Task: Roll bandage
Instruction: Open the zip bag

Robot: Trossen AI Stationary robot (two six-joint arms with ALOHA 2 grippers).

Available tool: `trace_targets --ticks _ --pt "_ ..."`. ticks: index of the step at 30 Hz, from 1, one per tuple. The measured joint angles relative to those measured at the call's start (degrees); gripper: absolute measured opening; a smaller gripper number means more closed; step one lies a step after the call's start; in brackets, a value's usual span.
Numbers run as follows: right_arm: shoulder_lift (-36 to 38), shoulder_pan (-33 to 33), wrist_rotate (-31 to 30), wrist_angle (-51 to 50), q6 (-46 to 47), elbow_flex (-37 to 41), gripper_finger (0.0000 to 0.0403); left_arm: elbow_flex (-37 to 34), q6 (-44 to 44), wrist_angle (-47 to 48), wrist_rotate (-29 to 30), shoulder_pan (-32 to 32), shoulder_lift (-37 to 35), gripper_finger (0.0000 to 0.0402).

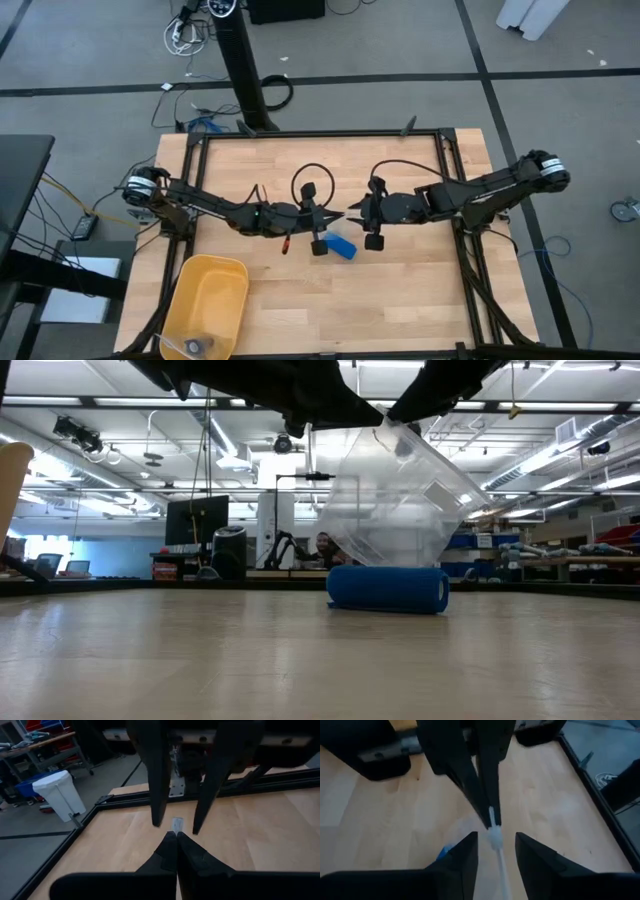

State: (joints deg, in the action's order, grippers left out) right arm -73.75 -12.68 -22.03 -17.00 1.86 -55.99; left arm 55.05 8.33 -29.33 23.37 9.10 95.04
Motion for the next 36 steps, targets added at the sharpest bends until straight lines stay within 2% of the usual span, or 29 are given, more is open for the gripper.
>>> trace_targets --ticks 5,10,12,18,24,36 --pt "-0.22 0.43 0.71 1.16 -0.67 -0.02 0.0098 0.0 -0.01 0.06 -0.04 0.0 0.04 0.0" --pt "-0.22 0.41 0.86 0.96 -1.27 -0.02 0.0027 0.0 -0.08 0.09 -0.03 0.0 0.04 0.0" --pt "-0.22 0.43 0.83 0.88 -1.43 -0.02 0.0013 -0.03 -0.17 0.14 0.01 0.0 0.04 0.0" --pt "-0.22 0.41 0.71 -1.44 0.26 -0.11 0.003 -0.07 -0.15 0.05 2.28 0.02 0.11 0.0" --pt "-0.15 0.3 0.36 -5.02 2.27 -0.17 0.0015 -0.11 -0.1 -0.46 2.44 0.0 0.15 0.0" --pt "-0.11 -1.2 0.44 -15.05 8.04 -0.2 0.0017 -0.22 0.17 -0.53 2.47 0.0 -1.31 0.0"
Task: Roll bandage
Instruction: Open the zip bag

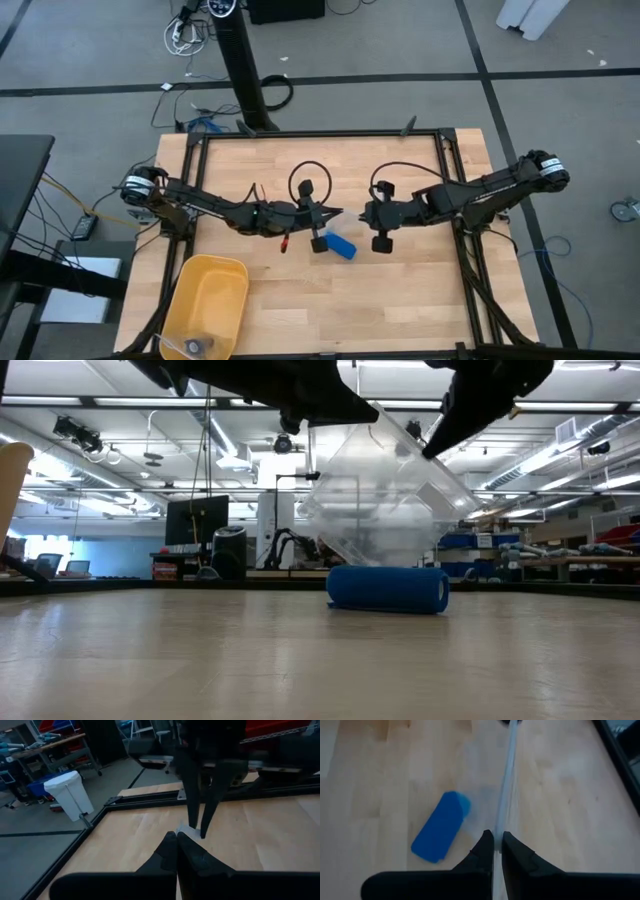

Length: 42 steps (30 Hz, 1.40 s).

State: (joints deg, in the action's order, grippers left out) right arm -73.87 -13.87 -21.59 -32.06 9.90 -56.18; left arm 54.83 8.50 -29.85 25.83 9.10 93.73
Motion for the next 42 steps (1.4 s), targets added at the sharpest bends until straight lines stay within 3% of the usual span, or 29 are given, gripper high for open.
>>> trace_targets --ticks 18,24,29,33,37,42 --pt "0.04 -1.22 0.36 -11.49 8.08 0.11 0.0023 0.06 -1.44 -0.73 -0.49 0.0 -0.04 0.0" --pt "0.0 -2.68 -1.64 -14.95 10.31 -1.81 0.0056 -0.24 -4.25 -1.22 -0.21 0.0 0.24 0.0" --pt "0.63 -5.92 -8.85 -20.56 12.14 -6.1 0.01 -7.46 -8.53 -13.22 -3.14 -0.88 0.22 0.0" --pt "1.45 -7.79 -11.19 -15.51 8.83 -7.25 0.0119 -13.21 -14.05 -24.83 -8.91 -2.47 0.02 0.0" --pt "1.0 -7.81 -11.23 -7.33 2.65 -7.26 0.0105 -15.51 -14.86 -27.71 -10.01 -2.83 0.04 0.0" --pt "0.04 -6.24 -11.56 0.38 -5.11 -7.35 0.0026 -15.37 -14.7 -27.67 -11.83 -2.78 0.07 0.0"
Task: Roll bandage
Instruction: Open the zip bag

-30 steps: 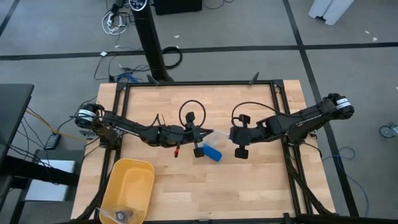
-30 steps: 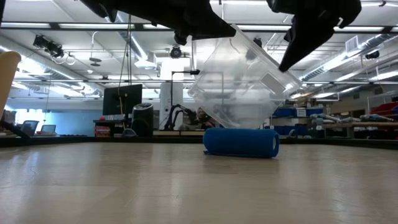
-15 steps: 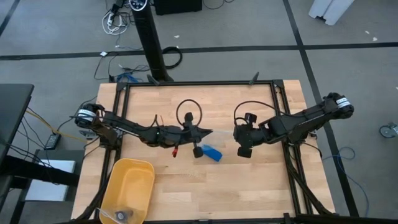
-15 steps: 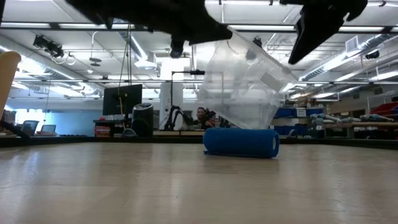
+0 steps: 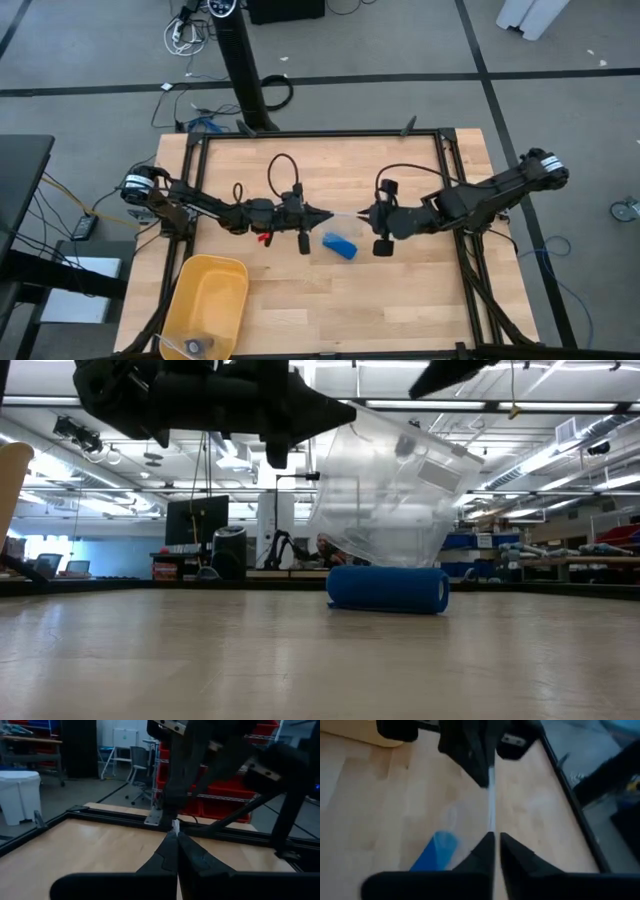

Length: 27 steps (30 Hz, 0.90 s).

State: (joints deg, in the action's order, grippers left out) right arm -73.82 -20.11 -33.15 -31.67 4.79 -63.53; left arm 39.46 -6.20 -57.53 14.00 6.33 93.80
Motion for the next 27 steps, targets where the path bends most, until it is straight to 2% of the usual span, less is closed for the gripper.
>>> trace_targets --ticks 2,8,16,21,27 --pt "-0.7 0.47 0.0 1.07 -3.39 0.03 0.0008 0.24 0.02 0.0 -0.15 0.0 0.0 0.0" --pt "-3.97 2.0 1.94 3.09 -6.09 0.05 0.0004 0.51 -0.02 0.07 -0.75 0.0 0.01 0.0" --pt "-5.64 1.79 -1.09 3.15 -6.6 0.06 0.0002 0.51 -0.25 0.31 -0.79 0.07 0.07 0.0" --pt "-4.12 -0.06 -5.88 2.99 -6.51 0.05 0.0002 0.51 -0.27 0.25 -0.79 0.09 0.07 0.0" --pt "-4.63 0.08 -5.43 2.48 -6.35 0.05 0.0001 0.51 -0.28 0.08 -0.79 0.09 0.07 0.0"
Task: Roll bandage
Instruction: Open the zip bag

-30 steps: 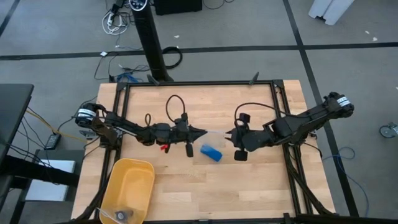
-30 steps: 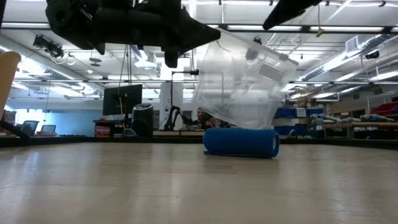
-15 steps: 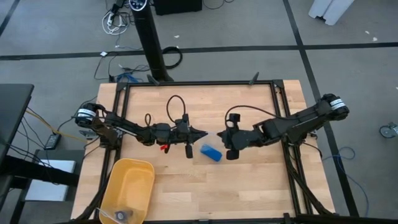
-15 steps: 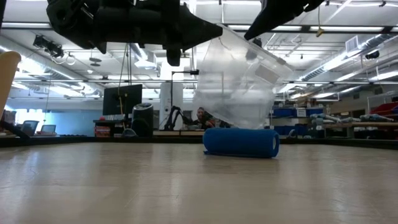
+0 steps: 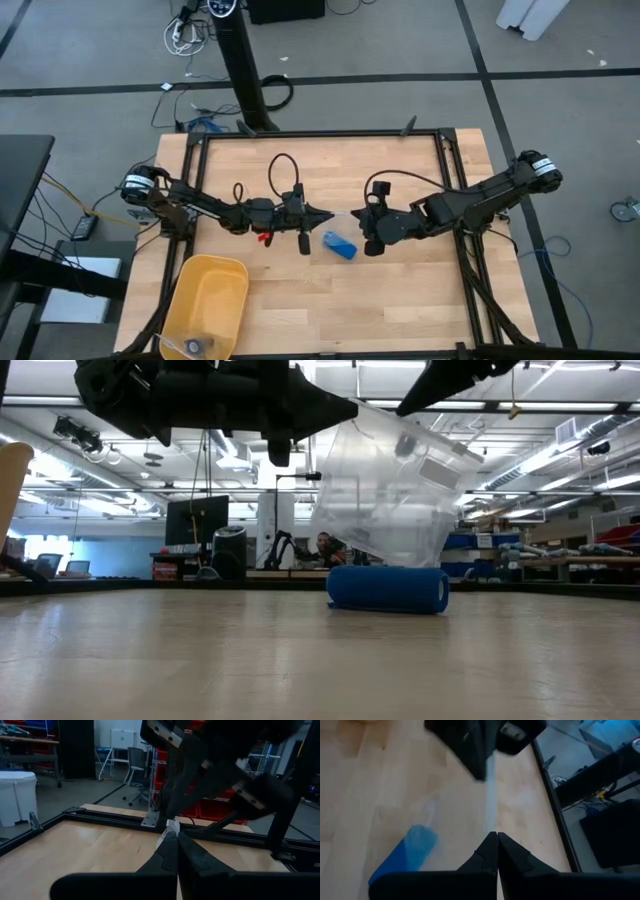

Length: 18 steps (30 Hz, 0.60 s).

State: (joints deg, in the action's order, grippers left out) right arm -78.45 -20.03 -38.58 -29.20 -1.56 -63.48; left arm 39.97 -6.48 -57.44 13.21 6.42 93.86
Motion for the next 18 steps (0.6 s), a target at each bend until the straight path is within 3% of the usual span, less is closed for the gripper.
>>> trace_targets --ticks 18 --pt "-1.16 3.59 3.56 -1.72 -1.35 -0.02 0.0001 0.0 -0.04 -0.16 -0.94 0.0 0.04 0.0"
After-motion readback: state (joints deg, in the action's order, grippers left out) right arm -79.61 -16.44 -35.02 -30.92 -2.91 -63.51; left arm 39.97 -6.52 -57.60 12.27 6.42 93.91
